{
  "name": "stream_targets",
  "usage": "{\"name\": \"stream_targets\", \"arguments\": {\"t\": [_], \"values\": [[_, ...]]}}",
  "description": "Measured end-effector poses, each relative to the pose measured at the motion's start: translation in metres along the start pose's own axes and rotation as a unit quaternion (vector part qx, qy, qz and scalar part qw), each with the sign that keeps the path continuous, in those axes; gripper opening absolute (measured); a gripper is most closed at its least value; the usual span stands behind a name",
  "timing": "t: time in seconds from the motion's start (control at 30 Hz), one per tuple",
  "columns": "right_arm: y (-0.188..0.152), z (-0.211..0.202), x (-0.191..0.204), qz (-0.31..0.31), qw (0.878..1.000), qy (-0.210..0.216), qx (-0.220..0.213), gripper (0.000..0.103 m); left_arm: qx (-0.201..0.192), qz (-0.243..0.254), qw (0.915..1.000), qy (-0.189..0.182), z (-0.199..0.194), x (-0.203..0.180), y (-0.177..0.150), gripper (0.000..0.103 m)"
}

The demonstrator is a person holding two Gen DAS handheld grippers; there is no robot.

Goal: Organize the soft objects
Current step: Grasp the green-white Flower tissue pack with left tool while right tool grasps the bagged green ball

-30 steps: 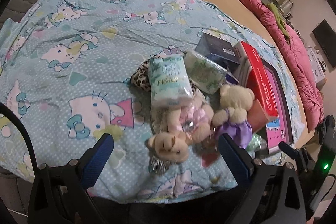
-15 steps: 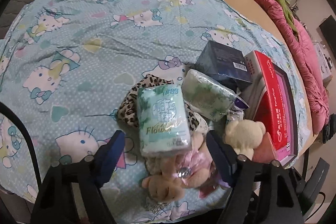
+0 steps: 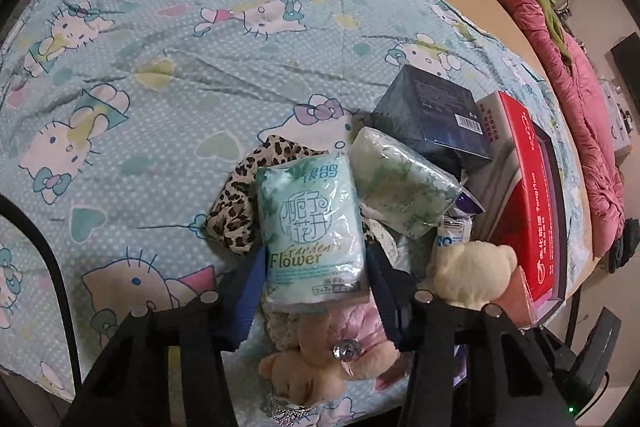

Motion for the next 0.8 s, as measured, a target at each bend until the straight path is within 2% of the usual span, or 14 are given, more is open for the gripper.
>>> {"name": "stream_targets", "arguments": {"t": [0.27, 0.63, 0.8], "values": [[0.001, -0.014, -0.016, 0.038, 0.999, 0.030, -0.022, 0.046, -0.009, -0.005, 0.9998, -0.018, -0.003, 0.003, 0.000, 0.040], [-0.006, -0.042, -0.020, 0.078, 0.994, 0.057, -0.046, 0.046, -0.033, -0.001, 0.9988, -0.037, -0.030, 0.000, -0.007, 0.039], [-0.018, -0.055, -0.020, 0.096, 0.992, 0.059, -0.052, 0.046, -0.049, 0.012, 0.9983, -0.027, -0.047, -0.004, -0.011, 0.039]]}}
Point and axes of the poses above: each gripper's, at about its wrist camera, not at the fingertips, and z roughly the way its jaws point, x to its left, y to its top, the point moved 6 cm from there along z, roughly the way its jaws point, and after that the axes turned 6 degrees about z, right-handed, at the moved point
